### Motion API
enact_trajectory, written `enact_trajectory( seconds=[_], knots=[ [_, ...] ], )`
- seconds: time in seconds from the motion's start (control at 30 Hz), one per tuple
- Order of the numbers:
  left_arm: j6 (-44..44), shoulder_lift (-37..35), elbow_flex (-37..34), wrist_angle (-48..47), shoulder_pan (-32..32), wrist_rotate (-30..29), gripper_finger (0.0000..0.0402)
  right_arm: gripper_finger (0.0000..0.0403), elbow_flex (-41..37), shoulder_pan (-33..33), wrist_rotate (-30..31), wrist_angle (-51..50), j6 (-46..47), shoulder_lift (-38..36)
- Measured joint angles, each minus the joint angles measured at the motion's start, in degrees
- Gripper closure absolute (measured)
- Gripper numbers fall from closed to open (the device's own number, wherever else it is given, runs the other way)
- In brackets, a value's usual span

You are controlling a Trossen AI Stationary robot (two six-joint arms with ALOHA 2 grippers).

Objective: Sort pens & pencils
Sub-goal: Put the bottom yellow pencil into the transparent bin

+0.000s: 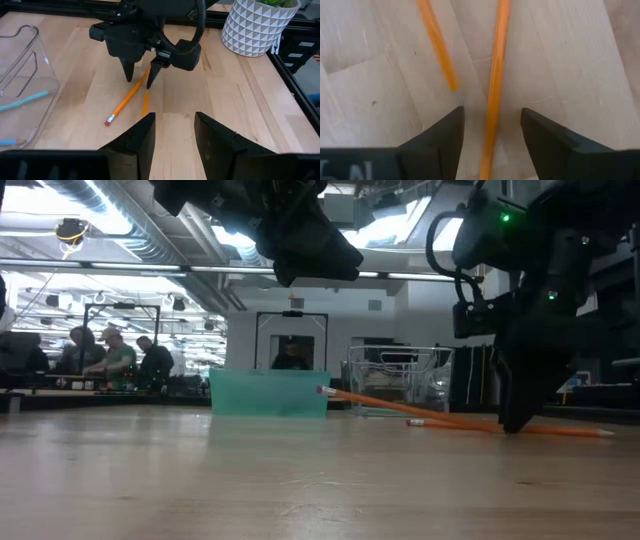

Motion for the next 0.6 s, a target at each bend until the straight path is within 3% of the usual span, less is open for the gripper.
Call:
enact_trajectory(
  seconds=[0.6],
  knots=[
    [0.0, 0.0, 0.0, 0.0, 0.0, 0.0, 0.0272, 0.0207, 3.6, -0.3, 1.5, -2.3, -2.9, 0.1]
  ],
)
